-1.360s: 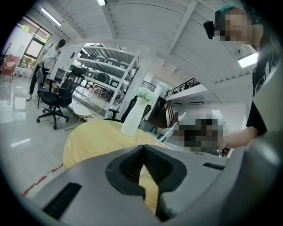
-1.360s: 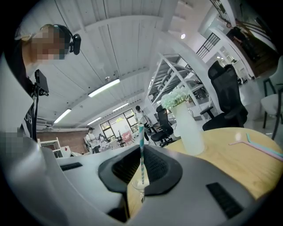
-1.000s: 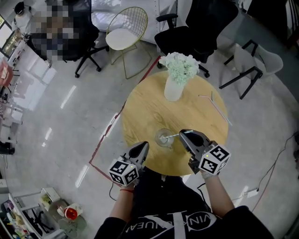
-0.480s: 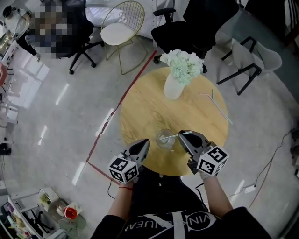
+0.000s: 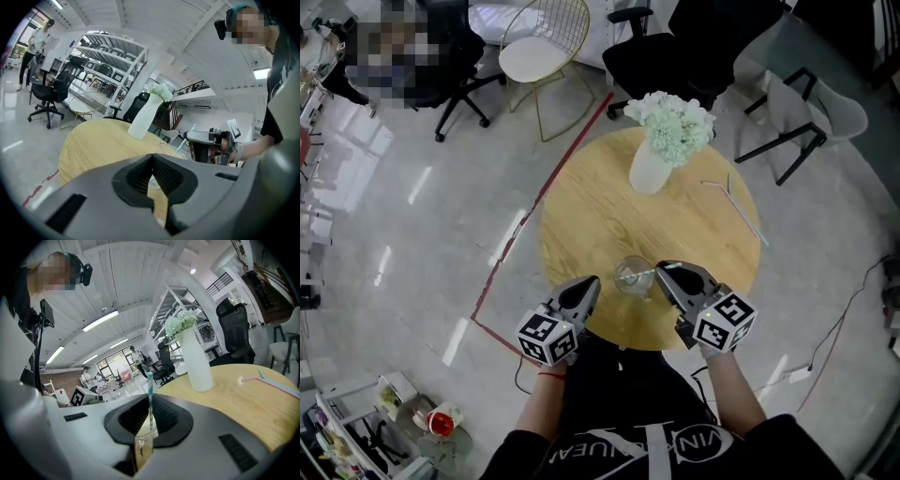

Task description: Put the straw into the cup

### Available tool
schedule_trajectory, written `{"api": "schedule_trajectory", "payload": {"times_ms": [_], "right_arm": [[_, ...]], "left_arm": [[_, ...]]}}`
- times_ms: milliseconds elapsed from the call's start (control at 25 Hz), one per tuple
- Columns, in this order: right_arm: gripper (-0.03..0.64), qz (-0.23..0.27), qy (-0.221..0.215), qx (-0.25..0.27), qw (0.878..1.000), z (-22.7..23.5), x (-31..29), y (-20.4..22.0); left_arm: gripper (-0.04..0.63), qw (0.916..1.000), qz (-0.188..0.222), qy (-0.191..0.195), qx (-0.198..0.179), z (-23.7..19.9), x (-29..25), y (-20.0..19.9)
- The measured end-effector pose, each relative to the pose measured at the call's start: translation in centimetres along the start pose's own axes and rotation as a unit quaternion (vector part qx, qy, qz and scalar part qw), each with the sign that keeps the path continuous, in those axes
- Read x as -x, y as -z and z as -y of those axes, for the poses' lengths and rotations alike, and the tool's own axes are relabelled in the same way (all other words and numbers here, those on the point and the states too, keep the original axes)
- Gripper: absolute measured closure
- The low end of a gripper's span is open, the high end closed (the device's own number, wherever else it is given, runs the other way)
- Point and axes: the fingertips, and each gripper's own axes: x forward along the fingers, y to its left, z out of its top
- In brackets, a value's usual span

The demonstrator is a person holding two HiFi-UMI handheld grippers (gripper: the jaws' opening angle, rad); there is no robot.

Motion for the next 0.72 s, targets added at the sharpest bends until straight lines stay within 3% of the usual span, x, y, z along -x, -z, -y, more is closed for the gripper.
{"api": "schedule_trajectory", "payload": {"times_ms": [720], "right_arm": [[0.595,-0.017,0.002,-0.001,1.0,0.28,-0.32,0.71]], "left_arm": [[0.589,1.0,-0.003,-0.002,0.003,-0.29,0.17,0.11]]}}
